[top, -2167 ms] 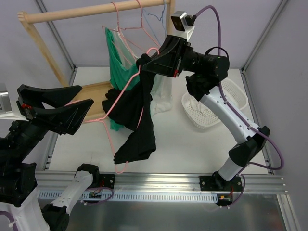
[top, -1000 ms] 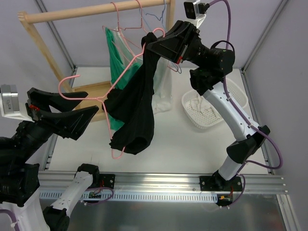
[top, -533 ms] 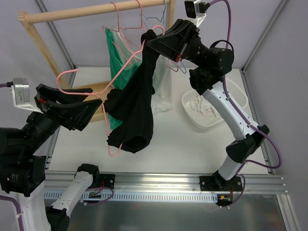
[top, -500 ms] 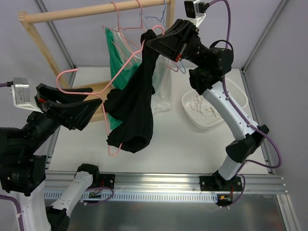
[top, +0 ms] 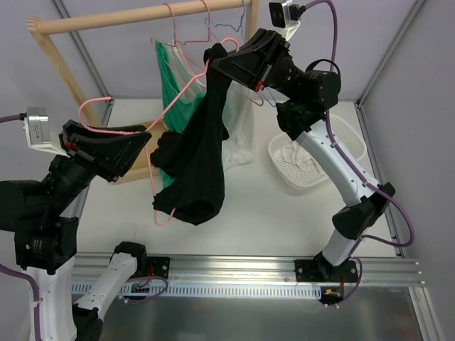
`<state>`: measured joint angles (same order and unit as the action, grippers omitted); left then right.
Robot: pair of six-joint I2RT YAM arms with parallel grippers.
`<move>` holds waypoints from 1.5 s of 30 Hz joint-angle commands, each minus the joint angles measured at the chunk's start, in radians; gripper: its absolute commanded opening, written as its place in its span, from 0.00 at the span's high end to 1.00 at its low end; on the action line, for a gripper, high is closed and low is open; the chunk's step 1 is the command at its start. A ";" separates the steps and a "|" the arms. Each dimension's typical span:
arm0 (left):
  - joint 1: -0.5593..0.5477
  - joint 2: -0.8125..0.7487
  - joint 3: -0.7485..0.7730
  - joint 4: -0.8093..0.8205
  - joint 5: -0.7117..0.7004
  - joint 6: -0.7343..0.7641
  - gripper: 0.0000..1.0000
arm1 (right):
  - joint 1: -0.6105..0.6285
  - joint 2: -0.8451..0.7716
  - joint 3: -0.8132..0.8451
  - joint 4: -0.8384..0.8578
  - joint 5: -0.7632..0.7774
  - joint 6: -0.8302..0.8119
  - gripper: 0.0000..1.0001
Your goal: Remove the tank top from the hanger
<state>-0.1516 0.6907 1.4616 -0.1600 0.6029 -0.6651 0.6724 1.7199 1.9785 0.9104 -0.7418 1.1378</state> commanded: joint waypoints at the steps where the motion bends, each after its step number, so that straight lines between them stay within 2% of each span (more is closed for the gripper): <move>1: -0.011 0.006 -0.013 0.096 0.018 -0.021 0.71 | 0.010 -0.010 0.052 0.050 0.050 -0.006 1.00; 2: -0.011 0.006 -0.015 0.099 0.015 -0.021 0.79 | 0.009 -0.011 0.051 0.048 0.051 -0.010 1.00; 3: -0.011 0.006 -0.018 0.105 0.012 -0.021 0.94 | 0.009 -0.011 0.051 0.047 0.053 -0.012 1.00; 4: -0.011 0.009 -0.020 0.106 0.011 -0.024 1.00 | 0.010 -0.011 0.049 0.047 0.053 -0.015 1.00; 10: -0.011 0.021 0.014 0.119 0.015 -0.033 1.00 | 0.015 -0.009 0.043 0.047 0.044 -0.032 0.98; 11: -0.011 0.029 0.025 0.119 0.015 -0.033 1.00 | 0.015 -0.013 0.039 0.047 0.041 -0.038 0.89; 12: -0.009 0.032 0.035 0.119 0.012 -0.034 1.00 | 0.015 -0.020 0.030 0.047 0.035 -0.044 0.72; 15: -0.011 0.053 0.081 0.119 0.011 -0.045 1.00 | 0.015 -0.043 -0.020 0.045 0.022 -0.072 0.49; 16: -0.011 0.059 0.106 0.117 0.014 -0.051 1.00 | 0.013 -0.060 -0.033 0.045 0.016 -0.078 0.38; 18: -0.011 0.078 0.126 0.116 0.017 -0.073 1.00 | 0.013 -0.077 -0.073 0.047 -0.007 -0.096 0.34; 20: -0.009 0.085 0.144 0.116 0.018 -0.082 1.00 | 0.010 -0.105 -0.122 0.047 -0.021 -0.108 0.25; 24: -0.011 0.087 0.160 0.111 0.023 -0.108 1.00 | 0.000 -0.154 -0.202 0.045 -0.053 -0.131 0.24; 28: -0.009 0.105 0.218 0.102 0.032 -0.154 1.00 | -0.005 -0.210 -0.292 0.036 -0.113 -0.183 0.02; 34: -0.011 0.138 0.287 0.094 0.041 -0.197 1.00 | -0.002 -0.356 -0.507 0.007 -0.110 -0.317 0.03; 43: -0.011 0.142 0.284 0.091 0.047 -0.222 1.00 | 0.052 -0.355 -0.452 -0.059 -0.131 -0.449 0.01; 45: -0.011 0.141 0.281 0.089 0.054 -0.228 1.00 | 0.070 -0.335 -0.423 -0.061 -0.145 -0.470 0.03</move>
<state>-0.1627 0.8249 1.7199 -0.1360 0.6312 -0.8505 0.7193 1.3773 1.4815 0.8364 -0.8555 0.7452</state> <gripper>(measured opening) 0.039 0.979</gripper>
